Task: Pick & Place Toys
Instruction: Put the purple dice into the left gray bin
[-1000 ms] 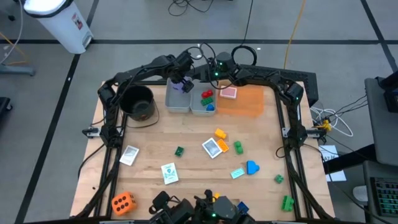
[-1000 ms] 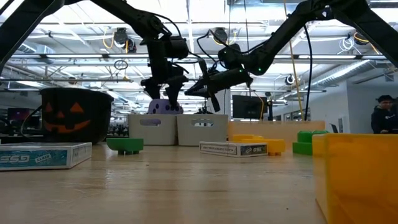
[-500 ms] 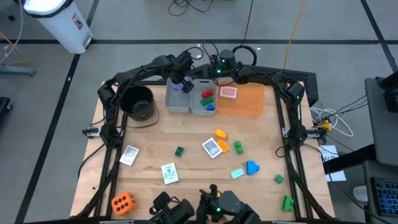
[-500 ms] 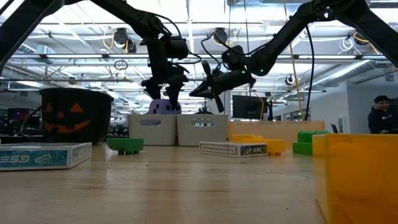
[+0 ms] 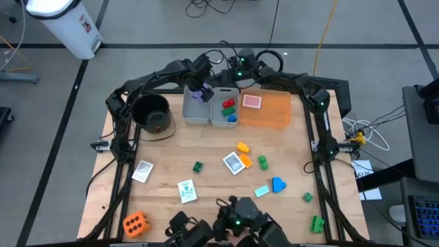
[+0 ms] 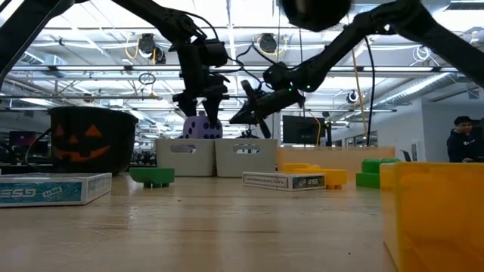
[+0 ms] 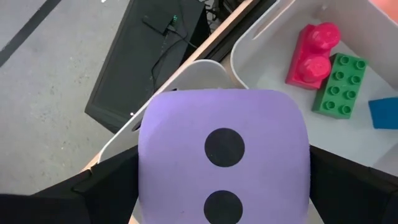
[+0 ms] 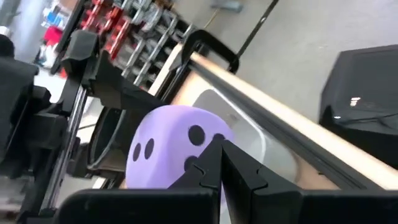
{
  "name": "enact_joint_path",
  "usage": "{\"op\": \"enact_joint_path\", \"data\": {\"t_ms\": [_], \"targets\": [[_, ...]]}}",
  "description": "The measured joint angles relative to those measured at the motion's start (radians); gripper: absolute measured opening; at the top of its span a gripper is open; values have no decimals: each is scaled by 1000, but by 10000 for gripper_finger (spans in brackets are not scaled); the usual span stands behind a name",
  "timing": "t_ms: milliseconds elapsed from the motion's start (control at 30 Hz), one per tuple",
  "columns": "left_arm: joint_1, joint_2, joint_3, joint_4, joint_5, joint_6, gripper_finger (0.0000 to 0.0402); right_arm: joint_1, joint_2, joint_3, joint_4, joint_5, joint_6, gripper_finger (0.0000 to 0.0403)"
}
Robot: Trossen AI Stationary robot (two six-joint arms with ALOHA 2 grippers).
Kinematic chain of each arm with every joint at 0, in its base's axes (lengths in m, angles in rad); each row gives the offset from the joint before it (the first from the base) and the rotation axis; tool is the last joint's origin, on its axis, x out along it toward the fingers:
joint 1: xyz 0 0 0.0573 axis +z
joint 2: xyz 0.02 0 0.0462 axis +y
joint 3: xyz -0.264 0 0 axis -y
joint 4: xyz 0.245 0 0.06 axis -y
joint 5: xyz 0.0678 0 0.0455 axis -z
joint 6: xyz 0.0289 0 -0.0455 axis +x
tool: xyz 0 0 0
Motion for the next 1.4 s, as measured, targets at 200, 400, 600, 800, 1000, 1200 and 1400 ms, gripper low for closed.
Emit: {"op": "enact_joint_path", "data": {"t_ms": [200, 400, 600, 800, 1000, 1200, 1400], "targets": [[2, 0, 0, 0, 1, 7, 400, 22, 23, 34, 0, -26, -9, 0], [10, 0, 0, 6, 1, 20, 400, 61, 22, 34, 0, -81, -54, 0], [18, 0, 0, -6, 35, 49, 400, 73, 22, 34, 30, -79, -40, 0], [26, 0, 0, 6, 89, 95, 400, 76, 22, 34, 30, -153, -56, 0], [28, 0, 0, 24, 62, 94, 400, 81, 21, 34, -11, -138, -88, 0], [28, 0, 0, 8, 23, 90, 400, 84, 21, 35, -24, -101, -88, 0], [28, 0, 0, -21, 14, 93, 400, 87, 54, 35, -14, -109, -58, 0]]}}
